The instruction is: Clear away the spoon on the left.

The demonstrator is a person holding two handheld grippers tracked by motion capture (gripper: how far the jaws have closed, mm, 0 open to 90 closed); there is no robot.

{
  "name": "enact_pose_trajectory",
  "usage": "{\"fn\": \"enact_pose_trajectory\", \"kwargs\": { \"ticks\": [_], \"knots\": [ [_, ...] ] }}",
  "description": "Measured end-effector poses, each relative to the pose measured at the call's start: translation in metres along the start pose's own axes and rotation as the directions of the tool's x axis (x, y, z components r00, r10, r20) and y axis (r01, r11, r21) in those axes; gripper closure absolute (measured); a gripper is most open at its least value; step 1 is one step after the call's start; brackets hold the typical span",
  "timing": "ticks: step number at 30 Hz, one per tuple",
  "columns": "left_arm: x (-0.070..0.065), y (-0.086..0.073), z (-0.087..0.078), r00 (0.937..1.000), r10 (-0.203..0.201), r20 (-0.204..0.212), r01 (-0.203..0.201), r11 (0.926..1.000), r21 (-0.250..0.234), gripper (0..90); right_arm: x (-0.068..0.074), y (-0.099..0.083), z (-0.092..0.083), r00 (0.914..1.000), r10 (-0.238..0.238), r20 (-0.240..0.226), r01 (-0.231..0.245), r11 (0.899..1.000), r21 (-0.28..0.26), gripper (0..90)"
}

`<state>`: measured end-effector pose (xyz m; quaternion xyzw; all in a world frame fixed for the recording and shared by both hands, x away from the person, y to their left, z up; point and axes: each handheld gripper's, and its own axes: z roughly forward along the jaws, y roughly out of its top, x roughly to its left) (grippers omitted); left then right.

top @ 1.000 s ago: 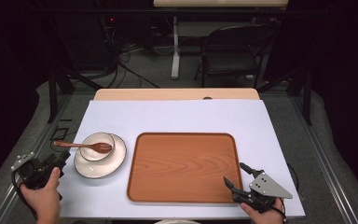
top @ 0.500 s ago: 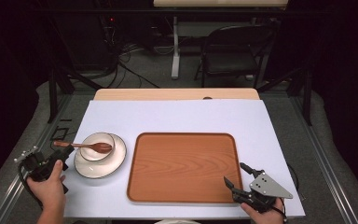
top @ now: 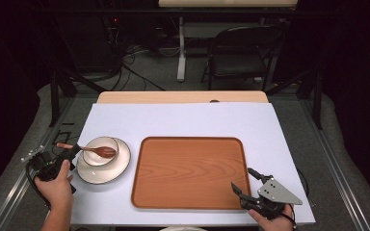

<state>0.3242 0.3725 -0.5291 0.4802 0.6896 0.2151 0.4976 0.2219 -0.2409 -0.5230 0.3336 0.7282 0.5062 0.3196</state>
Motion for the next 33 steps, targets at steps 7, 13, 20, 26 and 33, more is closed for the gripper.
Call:
{"fn": "enact_pose_trajectory", "kwargs": {
  "ticks": [7,13,20,26,33],
  "knots": [
    [-0.003,0.0,0.003,0.9999,0.002,-0.014,-0.003,0.9993,-0.037,57.8,0.0,0.0,0.0,1.0,-0.003,0.0,0.003,1.0,0.0,27.8],
    [-0.006,0.002,0.004,0.9996,0.019,-0.021,-0.02,0.9994,-0.027,65.6,0.0,0.0,0.0,1.0,-0.001,-0.001,0.001,1.0,0.0,27.8],
    [-0.006,0.007,0.0,0.9998,0.017,-0.004,-0.017,0.999,-0.042,71.1,0.0,0.0,0.0,1.0,-0.002,-0.002,0.002,1.0,-0.001,27.8],
    [-0.013,0.012,-0.005,0.9992,0.038,0.012,-0.038,0.9971,-0.066,75.3,0.0,0.0,0.0,1.0,-0.003,-0.002,0.003,1.0,0.0,27.9],
    [-0.027,0.018,-0.01,0.9956,0.086,0.038,-0.083,0.9934,-0.08,79.2,0.0,0.0,0.0,1.0,-0.002,-0.002,0.002,1.0,0.0,27.9]
  ]
}}
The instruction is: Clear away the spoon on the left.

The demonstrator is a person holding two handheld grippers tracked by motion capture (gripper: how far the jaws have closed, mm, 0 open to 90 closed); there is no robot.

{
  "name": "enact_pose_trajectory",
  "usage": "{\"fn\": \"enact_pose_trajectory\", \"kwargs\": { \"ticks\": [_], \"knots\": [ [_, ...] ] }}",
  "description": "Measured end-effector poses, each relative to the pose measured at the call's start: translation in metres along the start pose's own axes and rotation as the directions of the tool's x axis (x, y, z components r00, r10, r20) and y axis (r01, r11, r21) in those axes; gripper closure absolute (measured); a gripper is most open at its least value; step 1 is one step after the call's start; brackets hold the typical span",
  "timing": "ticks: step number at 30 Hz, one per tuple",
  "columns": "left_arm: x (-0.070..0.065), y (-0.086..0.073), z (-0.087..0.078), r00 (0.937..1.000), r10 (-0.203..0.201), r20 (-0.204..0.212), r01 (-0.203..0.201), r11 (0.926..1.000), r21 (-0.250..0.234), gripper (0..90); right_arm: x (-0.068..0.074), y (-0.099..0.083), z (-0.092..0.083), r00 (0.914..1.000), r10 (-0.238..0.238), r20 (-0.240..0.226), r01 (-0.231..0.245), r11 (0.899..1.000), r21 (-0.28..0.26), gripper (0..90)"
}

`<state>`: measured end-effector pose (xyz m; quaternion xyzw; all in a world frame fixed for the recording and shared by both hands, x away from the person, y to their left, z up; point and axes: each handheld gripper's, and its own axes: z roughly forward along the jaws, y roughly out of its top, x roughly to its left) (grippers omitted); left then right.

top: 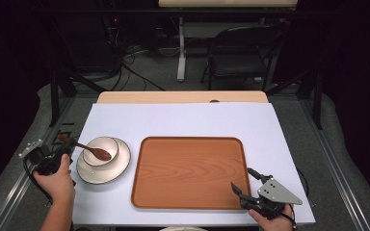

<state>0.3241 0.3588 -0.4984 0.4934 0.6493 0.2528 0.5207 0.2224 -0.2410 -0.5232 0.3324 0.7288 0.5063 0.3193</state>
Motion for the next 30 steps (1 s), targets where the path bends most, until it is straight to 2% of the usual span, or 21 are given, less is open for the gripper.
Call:
{"fn": "enact_pose_trajectory", "kwargs": {
  "ticks": [6,12,14,19,24,28,30],
  "knots": [
    [-0.014,0.005,-0.003,0.9972,0.073,0.017,-0.073,0.9974,-0.004,81.9,0.0,0.0,0.0,1.0,0.0,-0.001,0.0,1.0,0.001,27.9],
    [-0.029,0.008,-0.005,0.9869,0.16,0.016,-0.16,0.987,-0.006,83.8,0.0,0.0,0.0,1.0,0.0,0.0,0.0,1.0,0.0,27.9],
    [-0.034,0.009,-0.006,0.9802,0.198,0.011,-0.198,0.9802,-0.001,84.1,0.0,0.0,0.0,1.0,0.0,0.0,0.0,1.0,0.0,27.9],
    [-0.045,0.009,-0.006,0.9583,0.286,-0.01,-0.286,0.9583,0.005,84.2,0.0,0.0,0.0,1.0,0.0,0.001,0.0,1.0,0.0,27.9],
    [-0.054,0.012,-0.008,0.9399,0.341,-0.017,-0.341,0.94,0.007,84.2,0.0,0.0,0.0,1.0,0.0,0.003,0.0,1.0,-0.001,27.9],
    [-0.062,0.017,-0.01,0.9282,0.372,-0.007,-0.372,0.9282,0.006,84.2,0.0,0.0,0.0,1.0,0.0,0.003,0.0,1.0,-0.001,27.9],
    [-0.066,0.02,-0.011,0.925,0.38,0.004,-0.38,0.925,0.002,84.2,0.0,0.0,-0.001,1.0,0.001,0.002,-0.001,1.0,-0.001,27.9]
  ]
}}
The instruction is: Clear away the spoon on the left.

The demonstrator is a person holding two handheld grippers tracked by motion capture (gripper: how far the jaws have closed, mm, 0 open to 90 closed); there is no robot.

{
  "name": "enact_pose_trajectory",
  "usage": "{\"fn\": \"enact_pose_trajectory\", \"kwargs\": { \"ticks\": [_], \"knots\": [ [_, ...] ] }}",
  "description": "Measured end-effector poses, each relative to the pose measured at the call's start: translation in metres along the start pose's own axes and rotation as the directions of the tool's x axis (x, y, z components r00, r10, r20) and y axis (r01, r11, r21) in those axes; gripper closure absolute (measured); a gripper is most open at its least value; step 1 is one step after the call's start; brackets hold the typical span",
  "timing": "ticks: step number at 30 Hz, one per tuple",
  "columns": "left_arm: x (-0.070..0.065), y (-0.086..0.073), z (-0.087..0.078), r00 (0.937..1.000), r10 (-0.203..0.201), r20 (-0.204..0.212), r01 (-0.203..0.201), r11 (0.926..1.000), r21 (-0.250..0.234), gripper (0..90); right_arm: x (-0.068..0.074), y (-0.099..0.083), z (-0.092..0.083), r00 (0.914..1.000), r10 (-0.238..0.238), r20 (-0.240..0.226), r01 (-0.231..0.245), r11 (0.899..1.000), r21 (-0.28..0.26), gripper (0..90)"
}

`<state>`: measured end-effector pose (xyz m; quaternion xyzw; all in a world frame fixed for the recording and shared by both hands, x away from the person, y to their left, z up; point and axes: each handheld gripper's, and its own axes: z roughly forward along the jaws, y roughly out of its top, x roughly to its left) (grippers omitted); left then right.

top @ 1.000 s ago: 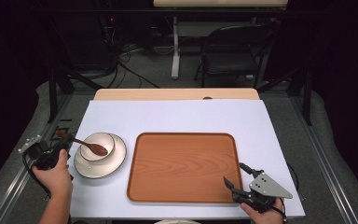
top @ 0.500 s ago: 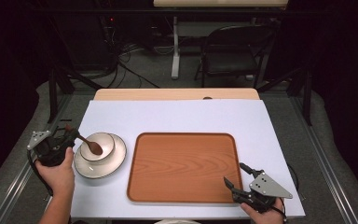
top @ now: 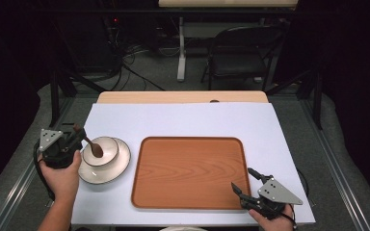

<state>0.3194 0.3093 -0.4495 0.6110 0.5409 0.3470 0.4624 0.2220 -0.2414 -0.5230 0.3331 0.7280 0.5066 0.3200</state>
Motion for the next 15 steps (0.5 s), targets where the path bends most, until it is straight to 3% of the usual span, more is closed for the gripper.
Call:
{"fn": "enact_pose_trajectory", "kwargs": {
  "ticks": [7,15],
  "knots": [
    [-0.01,0.021,-0.008,0.9981,0.045,0.041,-0.044,0.999,-0.009,84.2,0.0,0.0,0.0,1.0,-0.002,0.0,0.002,1.0,0.0,27.9],
    [-0.026,0.045,-0.018,0.9898,0.106,0.095,-0.104,0.9943,-0.02,84.2,0.0,0.0,0.0,1.0,-0.003,0.0,0.003,1.0,0.0,28.0]
  ]
}}
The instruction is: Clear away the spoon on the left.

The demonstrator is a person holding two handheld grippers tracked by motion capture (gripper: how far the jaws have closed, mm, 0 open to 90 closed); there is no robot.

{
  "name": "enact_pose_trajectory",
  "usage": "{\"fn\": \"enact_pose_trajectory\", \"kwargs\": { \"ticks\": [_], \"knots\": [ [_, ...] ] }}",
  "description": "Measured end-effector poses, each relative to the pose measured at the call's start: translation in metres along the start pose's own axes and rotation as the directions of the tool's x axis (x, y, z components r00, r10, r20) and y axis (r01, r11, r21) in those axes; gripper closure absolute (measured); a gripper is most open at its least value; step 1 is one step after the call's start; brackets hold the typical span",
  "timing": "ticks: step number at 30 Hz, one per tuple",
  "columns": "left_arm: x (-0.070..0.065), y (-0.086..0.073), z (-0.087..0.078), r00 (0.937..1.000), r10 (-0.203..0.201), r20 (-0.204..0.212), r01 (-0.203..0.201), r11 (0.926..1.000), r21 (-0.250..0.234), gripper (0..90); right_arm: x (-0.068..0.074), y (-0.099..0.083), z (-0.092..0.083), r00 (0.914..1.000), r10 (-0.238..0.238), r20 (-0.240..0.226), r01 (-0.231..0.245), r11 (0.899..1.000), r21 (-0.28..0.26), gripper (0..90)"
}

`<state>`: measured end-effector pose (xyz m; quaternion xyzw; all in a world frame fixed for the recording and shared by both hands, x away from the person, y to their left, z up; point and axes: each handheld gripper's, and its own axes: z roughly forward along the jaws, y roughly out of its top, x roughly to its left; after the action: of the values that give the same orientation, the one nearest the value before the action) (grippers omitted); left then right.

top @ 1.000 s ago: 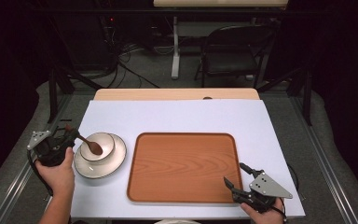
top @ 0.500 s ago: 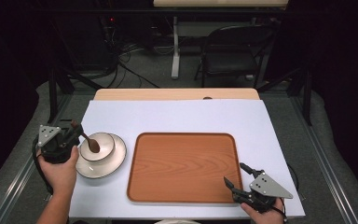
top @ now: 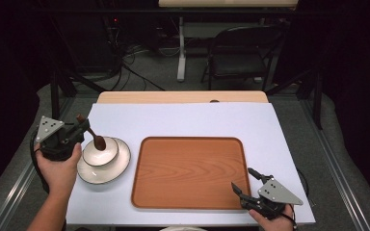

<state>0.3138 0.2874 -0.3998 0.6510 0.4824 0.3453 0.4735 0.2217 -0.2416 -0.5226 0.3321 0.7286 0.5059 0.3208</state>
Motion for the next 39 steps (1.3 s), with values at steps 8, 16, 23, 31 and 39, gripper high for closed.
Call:
{"fn": "enact_pose_trajectory", "kwargs": {
  "ticks": [8,16,23,31,39],
  "knots": [
    [-0.014,0.012,-0.002,0.9978,0.034,0.057,-0.035,0.9993,0.014,84.4,0.0,0.0,0.0,1.0,0.001,0.002,-0.001,1.0,-0.001,27.9],
    [-0.031,0.016,0.005,0.9787,0.029,0.203,-0.052,0.9922,0.113,84.4,0.0,0.0,0.0,1.0,0.0,0.0,0.0,1.0,0.001,27.9],
    [-0.05,0.014,0.016,0.95,0.029,0.311,-0.093,0.9771,0.192,84.4,0.0,0.0,0.0,1.0,0.0,-0.001,0.0,1.0,0.0,27.9],
    [-0.068,0.006,0.028,0.9156,0.016,0.402,-0.128,0.9585,0.255,84.4,0.0,0.0,0.0,1.0,0.0,-0.002,0.0,1.0,0.001,27.9],
    [-0.081,-0.005,0.038,0.8899,-0.01,0.456,-0.147,0.9405,0.306,84.4,0.0,0.0,0.0,1.0,0.001,-0.002,-0.001,1.0,0.001,28.0]
  ]
}}
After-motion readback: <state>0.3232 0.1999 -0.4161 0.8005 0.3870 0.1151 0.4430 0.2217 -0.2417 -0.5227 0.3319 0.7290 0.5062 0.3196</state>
